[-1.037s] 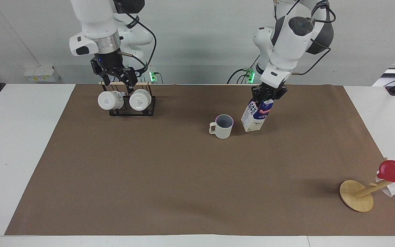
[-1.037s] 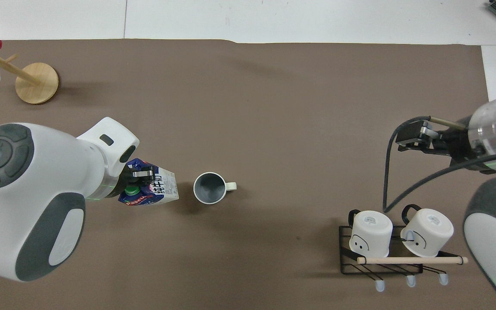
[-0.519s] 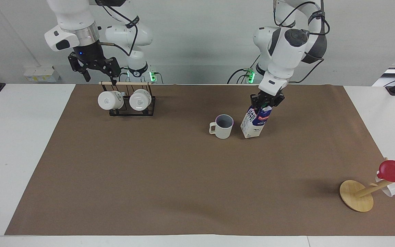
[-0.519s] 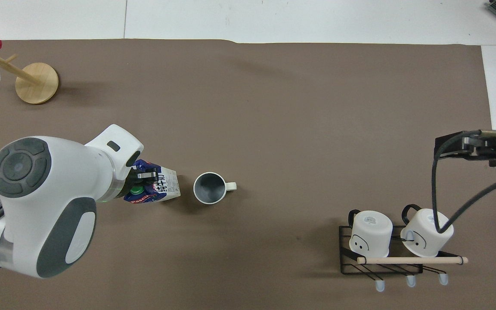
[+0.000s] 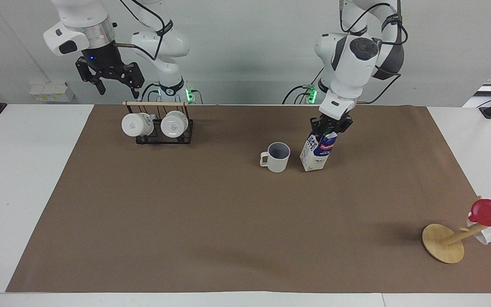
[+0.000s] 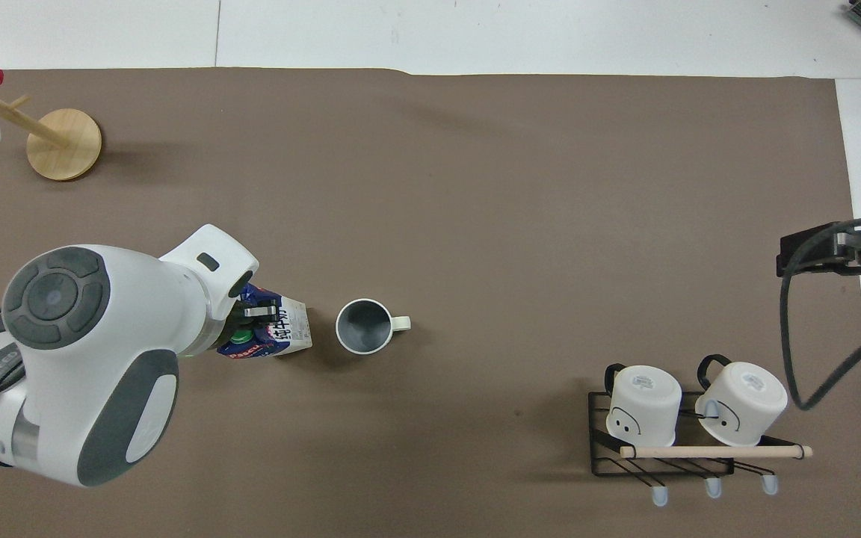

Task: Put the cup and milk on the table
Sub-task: 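Lower the milk carton beside the mug with the left gripper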

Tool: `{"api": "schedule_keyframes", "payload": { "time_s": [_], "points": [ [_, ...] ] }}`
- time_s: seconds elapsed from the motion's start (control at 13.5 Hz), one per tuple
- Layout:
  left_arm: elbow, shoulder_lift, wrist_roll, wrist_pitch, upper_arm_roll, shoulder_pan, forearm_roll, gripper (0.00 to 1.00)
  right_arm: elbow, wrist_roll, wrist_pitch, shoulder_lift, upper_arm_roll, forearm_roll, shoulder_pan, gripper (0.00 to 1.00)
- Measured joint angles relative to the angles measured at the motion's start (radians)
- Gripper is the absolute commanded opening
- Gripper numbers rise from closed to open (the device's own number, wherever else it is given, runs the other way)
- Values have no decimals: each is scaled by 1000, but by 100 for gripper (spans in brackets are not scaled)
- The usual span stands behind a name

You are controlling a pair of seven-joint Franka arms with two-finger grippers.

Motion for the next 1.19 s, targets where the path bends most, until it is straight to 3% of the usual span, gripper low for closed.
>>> {"api": "schedule_keyframes", "payload": {
  "time_s": [0.96,1.19],
  "points": [
    [-26,-1,-1,29,0,-9,10,45,12,-26,0,9,2,1,2,100],
    [-39,-1,-1,45,0,-9,10,52,12,-26,0,9,2,1,2,100]
  ]
}}
